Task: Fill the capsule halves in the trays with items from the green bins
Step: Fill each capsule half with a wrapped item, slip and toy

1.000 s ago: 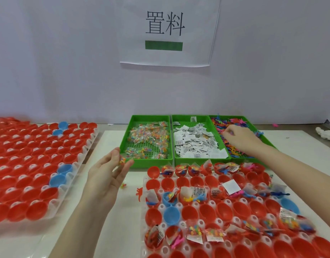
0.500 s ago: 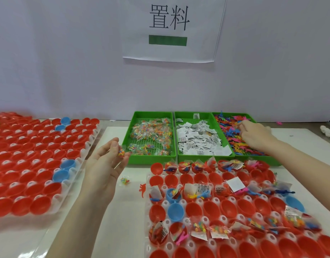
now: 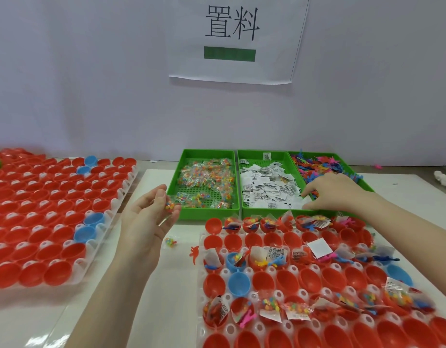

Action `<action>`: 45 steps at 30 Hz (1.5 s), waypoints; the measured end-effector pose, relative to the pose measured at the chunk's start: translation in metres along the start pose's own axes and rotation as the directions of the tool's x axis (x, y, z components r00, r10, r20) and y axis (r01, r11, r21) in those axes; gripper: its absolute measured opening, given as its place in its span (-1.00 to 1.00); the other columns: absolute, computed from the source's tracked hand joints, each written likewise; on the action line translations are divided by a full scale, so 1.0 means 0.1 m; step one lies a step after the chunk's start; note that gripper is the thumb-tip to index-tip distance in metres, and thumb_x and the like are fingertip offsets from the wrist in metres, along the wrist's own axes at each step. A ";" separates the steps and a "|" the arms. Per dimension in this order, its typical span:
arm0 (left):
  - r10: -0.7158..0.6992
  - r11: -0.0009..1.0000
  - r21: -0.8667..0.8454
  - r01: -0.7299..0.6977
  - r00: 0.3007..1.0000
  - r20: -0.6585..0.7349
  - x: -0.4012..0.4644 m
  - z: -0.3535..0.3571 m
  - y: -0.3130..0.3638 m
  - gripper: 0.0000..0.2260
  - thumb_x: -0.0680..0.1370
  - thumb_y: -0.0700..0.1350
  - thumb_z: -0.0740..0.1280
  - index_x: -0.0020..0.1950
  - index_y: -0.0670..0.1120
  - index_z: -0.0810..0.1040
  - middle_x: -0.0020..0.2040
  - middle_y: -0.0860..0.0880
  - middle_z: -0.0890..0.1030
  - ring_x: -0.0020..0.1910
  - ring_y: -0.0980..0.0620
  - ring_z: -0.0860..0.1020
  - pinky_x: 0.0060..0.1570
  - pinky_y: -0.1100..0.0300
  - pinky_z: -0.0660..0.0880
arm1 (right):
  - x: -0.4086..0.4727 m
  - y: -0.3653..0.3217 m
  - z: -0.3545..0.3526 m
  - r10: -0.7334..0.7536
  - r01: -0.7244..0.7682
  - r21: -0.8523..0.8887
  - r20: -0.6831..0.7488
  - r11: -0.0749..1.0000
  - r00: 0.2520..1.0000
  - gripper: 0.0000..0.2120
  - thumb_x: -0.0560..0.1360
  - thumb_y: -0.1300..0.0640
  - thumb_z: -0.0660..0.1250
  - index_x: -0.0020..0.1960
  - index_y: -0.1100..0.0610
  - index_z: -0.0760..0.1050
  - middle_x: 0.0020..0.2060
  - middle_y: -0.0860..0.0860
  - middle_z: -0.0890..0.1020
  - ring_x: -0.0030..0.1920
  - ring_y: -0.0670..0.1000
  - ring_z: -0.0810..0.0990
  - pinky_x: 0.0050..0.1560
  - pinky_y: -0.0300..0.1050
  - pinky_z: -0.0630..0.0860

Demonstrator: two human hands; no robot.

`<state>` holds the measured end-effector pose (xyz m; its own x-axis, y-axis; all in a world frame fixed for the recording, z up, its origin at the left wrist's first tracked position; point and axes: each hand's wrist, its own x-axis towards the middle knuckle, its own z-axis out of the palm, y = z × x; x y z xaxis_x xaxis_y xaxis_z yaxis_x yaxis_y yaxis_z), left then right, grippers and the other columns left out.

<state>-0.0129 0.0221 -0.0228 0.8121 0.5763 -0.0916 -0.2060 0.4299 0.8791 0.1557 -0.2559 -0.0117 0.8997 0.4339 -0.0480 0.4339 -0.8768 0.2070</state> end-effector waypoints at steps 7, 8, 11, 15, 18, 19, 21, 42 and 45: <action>-0.009 1.000 -0.002 0.009 1.000 -0.001 0.00 -0.01 -0.02 -0.90 0.56 -0.24 0.24 -0.08 -0.10 0.53 -0.23 -0.01 0.51 -0.28 0.12 0.52 -0.40 0.38 0.52 | 0.00 -0.04 -0.08 0.200 -0.116 0.396 -0.178 0.911 0.963 -0.87 0.47 0.06 0.31 -0.09 0.11 0.55 -0.23 0.01 0.60 -0.22 0.00 0.52 -0.14 -0.12 0.42; -0.008 1.000 -0.001 0.008 1.000 0.000 0.00 -0.01 -0.02 -0.90 0.56 -0.24 0.24 -0.08 -0.10 0.53 -0.22 -0.01 0.51 -0.28 0.11 0.52 -0.40 0.39 0.52 | 0.00 -0.03 -0.10 0.267 -0.145 0.456 -0.216 0.878 0.939 -0.87 0.50 0.07 0.26 -0.08 0.12 0.52 -0.19 0.06 0.59 -0.16 0.05 0.50 -0.01 -0.05 0.40; -0.012 1.000 0.002 0.012 1.000 0.008 0.00 -0.01 -0.03 -0.89 0.57 -0.24 0.23 -0.08 -0.10 0.53 -0.22 -0.01 0.51 -0.27 0.10 0.52 -0.41 0.39 0.51 | 0.01 0.05 -0.11 0.445 -0.283 0.567 -0.168 0.774 0.880 -0.88 0.54 0.13 0.12 -0.06 0.14 0.40 -0.14 0.12 0.49 -0.01 0.12 0.39 0.15 0.03 0.24; -0.019 1.000 0.012 0.018 1.000 0.020 0.00 0.00 -0.04 -0.89 0.57 -0.24 0.23 -0.09 -0.10 0.52 -0.23 -0.01 0.53 -0.28 0.08 0.52 -0.44 0.39 0.50 | 0.00 0.20 0.03 0.515 -0.382 0.710 0.031 0.592 0.857 -0.79 0.58 0.11 0.01 -0.22 0.08 0.26 -0.21 0.11 0.36 0.07 0.13 0.27 -0.04 0.06 0.22; -0.018 1.000 0.019 0.017 1.000 0.026 0.00 0.00 -0.06 -0.89 0.57 -0.24 0.23 -0.09 -0.10 0.52 -0.23 -0.01 0.52 -0.28 0.08 0.51 -0.42 0.39 0.51 | -0.02 0.26 0.12 0.538 -0.379 0.781 0.066 0.497 0.841 -0.78 0.61 0.09 -0.01 -0.15 0.13 0.30 0.10 0.22 0.46 0.29 0.23 0.30 0.28 0.18 0.22; -0.018 1.000 0.022 0.018 1.000 0.025 0.00 0.00 -0.06 -0.90 0.57 -0.23 0.23 -0.09 -0.10 0.52 -0.23 -0.01 0.52 -0.27 0.08 0.52 -0.42 0.39 0.51 | -0.03 0.27 0.14 0.547 -0.374 0.802 0.072 0.466 0.834 -0.78 0.61 0.09 0.00 -0.14 0.15 0.31 0.19 0.25 0.43 0.34 0.24 0.28 0.34 0.22 0.18; -0.018 0.999 0.027 0.018 0.999 0.027 0.00 0.01 -0.07 -0.89 0.57 -0.24 0.23 -0.09 -0.10 0.53 -0.22 -0.02 0.52 -0.27 0.07 0.52 -0.42 0.38 0.52 | -0.05 0.28 0.17 0.550 -0.363 0.831 0.085 0.421 0.831 -0.79 0.62 0.08 0.01 -0.11 0.16 0.31 0.27 0.27 0.38 0.36 0.24 0.24 0.38 0.25 0.13; -0.032 0.998 0.058 0.029 0.998 0.047 0.00 0.01 -0.12 -0.91 0.56 -0.21 0.25 -0.06 -0.08 0.54 -0.14 -0.05 0.54 -0.25 0.06 0.55 -0.41 0.36 0.52 | -0.04 0.31 0.25 0.585 -0.362 0.550 -0.308 0.753 0.750 -0.64 0.62 0.04 -0.02 0.15 0.32 0.34 -0.20 0.16 0.43 -0.19 0.15 0.38 -0.21 -0.04 0.27; -0.035 0.998 0.058 0.032 0.998 0.049 0.00 0.02 -0.12 -0.91 0.56 -0.21 0.26 -0.07 -0.08 0.54 -0.13 -0.05 0.55 -0.27 0.07 0.55 -0.42 0.36 0.52 | -0.01 0.27 0.22 0.592 -0.331 0.613 -0.287 0.718 0.753 -0.66 0.62 0.05 -0.02 0.09 0.31 0.35 -0.19 0.18 0.46 -0.17 0.16 0.39 -0.16 -0.01 0.27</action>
<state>-0.0096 0.0159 -0.0325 0.8443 0.5267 -0.0991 -0.1482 0.4072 0.9012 0.1675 -0.2842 -0.0273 0.9206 -0.1334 0.3671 0.0429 -0.8997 -0.4344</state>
